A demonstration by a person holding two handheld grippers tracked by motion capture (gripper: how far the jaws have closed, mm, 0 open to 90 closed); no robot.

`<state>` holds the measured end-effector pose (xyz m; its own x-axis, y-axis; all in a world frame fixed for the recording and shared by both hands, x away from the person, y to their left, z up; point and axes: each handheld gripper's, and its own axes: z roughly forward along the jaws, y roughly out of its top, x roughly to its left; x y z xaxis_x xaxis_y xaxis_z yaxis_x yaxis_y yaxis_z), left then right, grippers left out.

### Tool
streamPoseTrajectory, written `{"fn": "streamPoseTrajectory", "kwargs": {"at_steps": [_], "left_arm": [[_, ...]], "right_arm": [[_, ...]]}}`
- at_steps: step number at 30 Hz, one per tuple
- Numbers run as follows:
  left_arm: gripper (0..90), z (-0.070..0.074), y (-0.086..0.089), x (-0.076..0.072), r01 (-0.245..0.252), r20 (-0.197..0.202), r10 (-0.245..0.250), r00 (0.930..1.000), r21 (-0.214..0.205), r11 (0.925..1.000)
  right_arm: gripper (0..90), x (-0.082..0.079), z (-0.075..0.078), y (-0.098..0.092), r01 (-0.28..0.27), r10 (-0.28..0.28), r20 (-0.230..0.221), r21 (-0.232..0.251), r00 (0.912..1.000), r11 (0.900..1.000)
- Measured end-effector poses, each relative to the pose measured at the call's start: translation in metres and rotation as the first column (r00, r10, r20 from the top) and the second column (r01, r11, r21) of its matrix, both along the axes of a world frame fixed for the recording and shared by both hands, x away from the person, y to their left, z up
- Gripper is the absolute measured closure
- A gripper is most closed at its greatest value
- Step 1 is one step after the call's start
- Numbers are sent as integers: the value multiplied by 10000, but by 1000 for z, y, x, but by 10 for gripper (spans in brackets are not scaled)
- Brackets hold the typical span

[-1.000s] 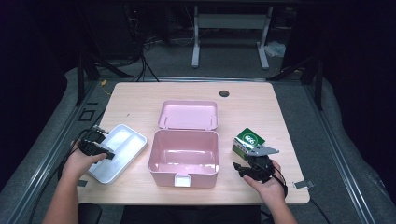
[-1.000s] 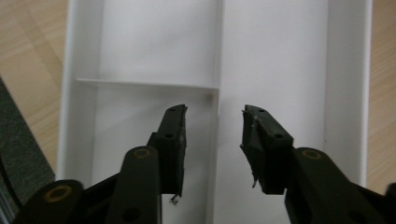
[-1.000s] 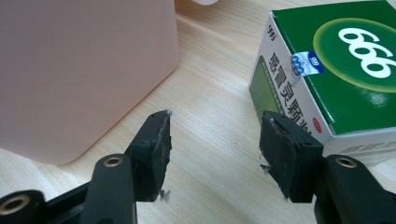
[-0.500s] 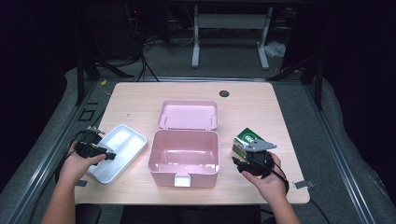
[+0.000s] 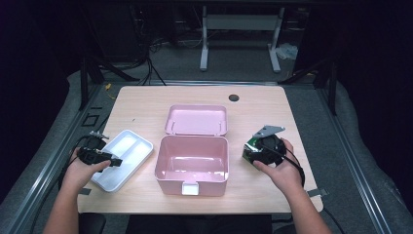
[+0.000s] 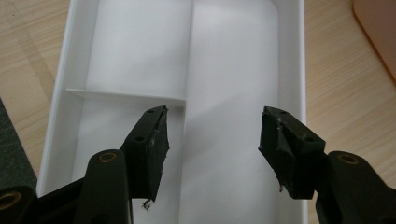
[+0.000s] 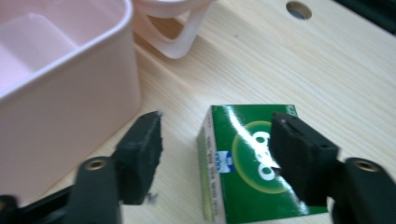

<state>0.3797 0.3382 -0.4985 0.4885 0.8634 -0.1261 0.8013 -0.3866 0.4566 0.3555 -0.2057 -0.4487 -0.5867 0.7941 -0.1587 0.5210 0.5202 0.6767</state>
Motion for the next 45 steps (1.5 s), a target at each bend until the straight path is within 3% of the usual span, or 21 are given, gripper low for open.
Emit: {"fn": "streamPoseTrajectory", "kwargs": {"at_steps": [6, 10, 12, 14, 16, 18, 20, 22, 28, 31, 36, 39, 40, 45], "left_arm": [[421, 2, -2, 0, 125, -33, -125, 9999, 16, 9999], [421, 2, 0, 0, 95, -22, -95, 10000, -11, 10000], [421, 1, 1, 0, 116, -43, -116, 9999, -1, 9999], [421, 2, 2, 0, 73, -41, -73, 10000, -30, 10000], [421, 2, 3, -1, 61, -16, -61, 10000, -98, 9999], [421, 3, 3, -1, 37, 10, -36, 10000, -86, 10000], [421, 2, 2, -1, 41, -9, -41, 10000, -94, 9999], [420, 2, 2, -1, 80, -28, -80, 10000, -46, 10000], [418, 0, 0, 0, 145, -98, -145, 9998, 11, 9999], [418, 0, 0, 0, 159, -110, -159, 9998, 1, 9999], [412, 0, 0, 0, 181, -85, -180, 9998, 55, 9998], [409, -1, 0, 0, 159, -94, -158, 9998, 78, 9998], [408, -1, 0, 0, 163, -99, -162, 9998, 104, 9998], [405, -1, -1, 0, 200, -114, -199, 9997, 137, 9997]], "right_arm": [[206, 32, 0, -3, -10, -113, -1261, -976, 9919, 9952], [141, 49, 0, -4, -94, -220, -1946, -1587, 9806, 9873], [118, 57, 0, -5, -155, -273, -2486, -1687, 9682, 9856], [69, 65, -1, -5, -240, -369, -3085, -1914, 9505, 9812], [54, 70, -2, -5, -384, -389, -3343, -2215, 9417, 9744], [46, 76, -4, -4, -539, -349, -3745, -2242, 9266, 9731], [46, 81, -7, -4, -596, -368, -3927, -2304, 9189, 9713], [46, 84, -9, -5, -741, -282, -4246, -2225, 9049, 9721], [68, 88, -17, -7, -841, -366, -4667, -2350, 8836, 9683], [80, 90, -20, -8, -856, -394, -4756, -2383, 8788, 9674], [124, 94, -22, -12, -769, -385, -5190, -1990, 8539, 9770], [135, 95, -24, -12, -797, -416, -5262, -2058, 8494, 9754], [134, 96, -25, -12, -800, -406, -5358, -2000, 8434, 9765], [141, 97, -26, -10, -837, -482, -5442, -2151, 8376, 9730]]}}
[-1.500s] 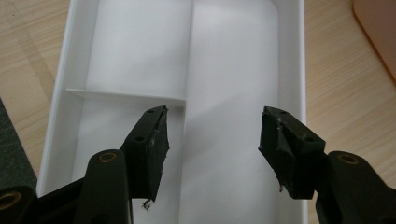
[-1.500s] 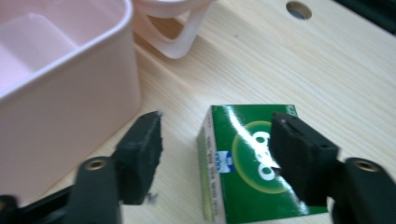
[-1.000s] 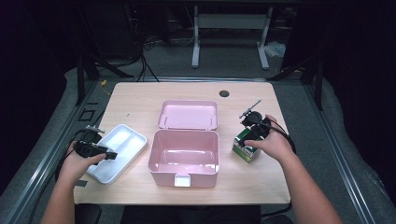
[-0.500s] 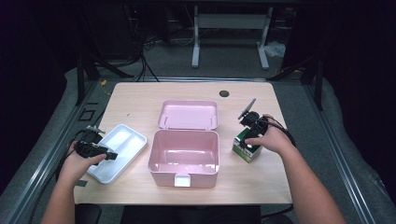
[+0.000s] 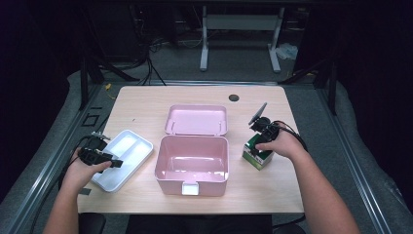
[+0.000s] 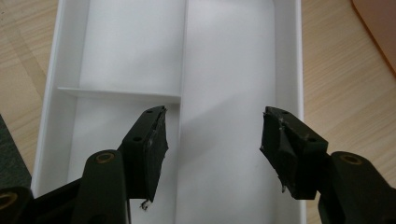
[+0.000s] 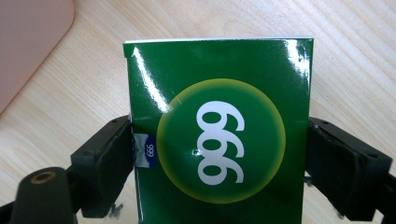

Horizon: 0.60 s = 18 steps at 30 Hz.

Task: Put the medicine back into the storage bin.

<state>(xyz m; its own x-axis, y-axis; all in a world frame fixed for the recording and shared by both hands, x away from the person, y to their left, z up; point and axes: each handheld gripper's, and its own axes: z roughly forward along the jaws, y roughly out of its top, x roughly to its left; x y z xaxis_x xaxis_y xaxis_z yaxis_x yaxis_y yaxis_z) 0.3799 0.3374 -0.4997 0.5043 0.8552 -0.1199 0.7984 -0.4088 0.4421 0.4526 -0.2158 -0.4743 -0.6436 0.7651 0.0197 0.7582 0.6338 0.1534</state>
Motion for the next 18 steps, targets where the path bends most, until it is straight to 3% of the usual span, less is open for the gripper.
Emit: {"fn": "streamPoseTrajectory", "kwargs": {"at_steps": [18], "left_arm": [[397, -1, 0, 0, 25, -82, -25, 10000, 8, 10000]], "right_arm": [[139, -1, 1, 2, 84, -93, -308, -303, 9995, 9995]]}}
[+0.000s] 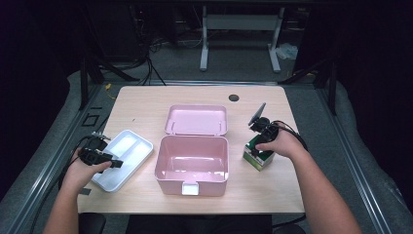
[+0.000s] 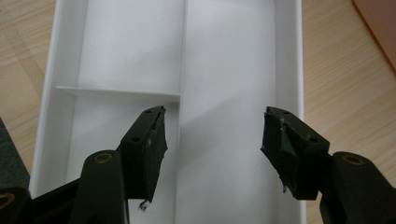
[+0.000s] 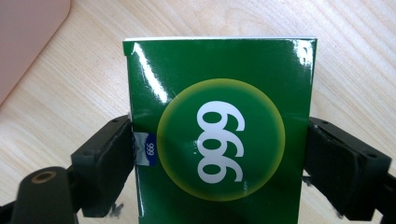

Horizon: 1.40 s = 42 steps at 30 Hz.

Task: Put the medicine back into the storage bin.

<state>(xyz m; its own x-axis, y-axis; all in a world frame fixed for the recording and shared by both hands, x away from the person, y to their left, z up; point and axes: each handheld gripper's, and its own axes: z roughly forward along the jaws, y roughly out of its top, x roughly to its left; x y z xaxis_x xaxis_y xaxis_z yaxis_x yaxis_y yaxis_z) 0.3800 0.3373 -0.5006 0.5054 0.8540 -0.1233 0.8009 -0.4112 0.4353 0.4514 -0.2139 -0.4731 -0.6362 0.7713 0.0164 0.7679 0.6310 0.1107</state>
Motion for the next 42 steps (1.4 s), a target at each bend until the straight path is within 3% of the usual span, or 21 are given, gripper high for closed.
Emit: {"fn": "streamPoseTrajectory", "kwargs": {"at_steps": [14, 23, 32, 42], "left_arm": [[397, 0, 1, 0, -67, -22, 67, 10000, 10, 10000], [397, -1, 1, 0, -107, -50, 107, 9999, -20, 9999], [397, 0, 1, 0, -87, -20, 86, 10000, -50, 10000], [397, -1, 2, 0, -109, -54, 109, 9999, -51, 9999]], "right_arm": [[147, -5, -3, -5, -15, 13, 129, 153, 9999, 9999], [157, -5, 1, -3, -108, 109, 185, -49, 9998, 9999], [158, -9, 23, -1, -306, 304, 342, 40, 9990, 9995], [159, -15, 55, 6, -912, 908, 537, 57, 9944, 9958]]}}
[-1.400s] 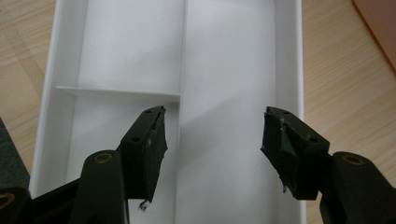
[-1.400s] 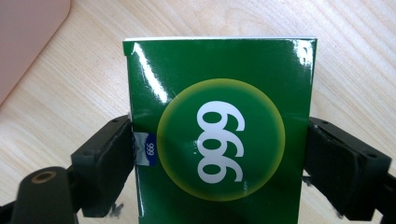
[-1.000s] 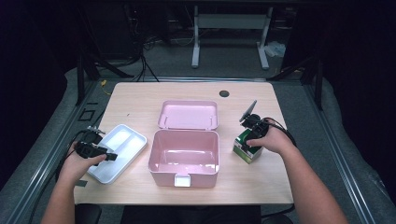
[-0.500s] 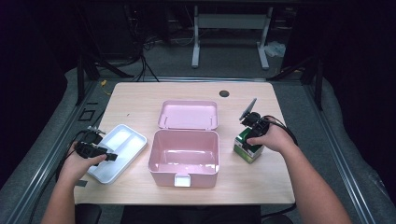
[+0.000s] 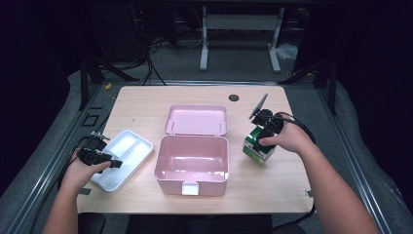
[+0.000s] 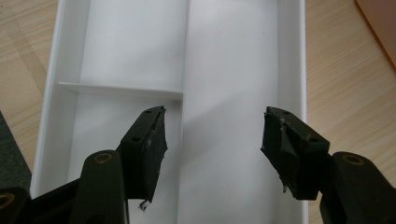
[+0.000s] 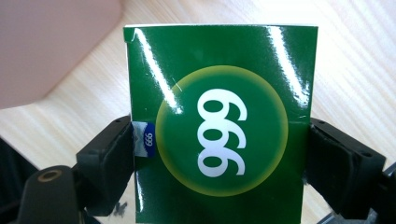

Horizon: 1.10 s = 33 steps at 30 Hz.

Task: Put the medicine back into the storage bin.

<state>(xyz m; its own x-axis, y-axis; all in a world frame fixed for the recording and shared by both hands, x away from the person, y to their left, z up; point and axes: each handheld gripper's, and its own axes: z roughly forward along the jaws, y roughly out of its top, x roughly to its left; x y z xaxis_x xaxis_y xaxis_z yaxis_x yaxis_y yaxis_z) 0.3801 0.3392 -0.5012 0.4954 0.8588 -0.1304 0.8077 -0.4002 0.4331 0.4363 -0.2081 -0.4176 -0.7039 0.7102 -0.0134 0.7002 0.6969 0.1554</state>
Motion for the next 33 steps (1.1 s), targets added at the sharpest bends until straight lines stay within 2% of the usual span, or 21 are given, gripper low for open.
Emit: {"fn": "streamPoseTrajectory", "kwargs": {"at_steps": [8, 14, 18, 19, 21, 22, 23, 24, 25, 27, 28, 29, 30, 32, 33], "left_arm": [[397, 0, 0, 0, 27, -6, -27, 10000, -10, 10000], [397, 0, -1, 0, 39, -44, -39, 10000, 2, 10000], [397, -1, -1, 0, 115, -77, -114, 9999, 37, 9999], [397, -1, -1, 0, 113, -95, -112, 9999, 22, 9999], [397, -2, -2, 1, 117, -91, -116, 9999, 39, 9999], [397, -2, -2, 1, 131, -92, -131, 9999, 26, 9999], [397, -2, -2, 1, 142, -92, -141, 9999, 31, 9999], [397, -1, -2, 1, 200, -59, -199, 9998, 71, 9998], [397, -1, -2, 1, 206, -12, -206, 9998, 66, 9998], [397, -1, -2, 1, 203, 14, -204, 9998, 49, 9998], [397, -1, -2, 1, 204, 25, -204, 9998, 54, 9998], [397, -1, -2, 1, 203, 28, -203, 9998, 53, 9998], [397, -2, -2, 1, 207, 27, -207, 9998, 43, 9998], [397, -2, -2, 1, 208, 21, -208, 9998, 40, 9998], [397, -2, -2, 1, 217, 14, -217, 9998, 37, 9998]], "right_arm": [[160, -5, 27, 8, -456, 458, 274, -72, 9986, 9989], [161, -8, 38, 12, -653, 661, 427, -209, 9969, 9976], [161, -10, 47, 15, -1097, 1097, 353, -28, 9933, 9940], [161, -11, 49, 17, -1246, 1249, 505, -78, 9909, 9922], [162, -13, 54, 20, -1594, 1592, 446, 16, 9862, 9872], [162, -14, 55, 22, -1782, 1782, 535, -33, 9825, 9840], [162, -15, 59, 25, -2124, 2129, 617, -144, 9751, 9771], [162, -19, 62, 30, -2539, 2551, 730, -256, 9642, 9669], [162, -19, 62, 30, -2539, 2551, 730, -256, 9642, 9669], [161, -22, 66, 34, -3019, 3034, 767, -312, 9498, 9528], [161, -24, 68, 38, -3394, 3414, 797, -383, 9365, 9399], [161, -27, 69, 41, -3597, 3614, 841, -355, 9286, 9324], [161, -28, 71, 44, -3913, 3920, 583, -226, 9181, 9200], [161, -33, 74, 50, -4339, 4355, 633, -376, 8980, 9002], [161, -36, 76, 54, -4631, 4651, 632, -442, 8830, 8852]]}}
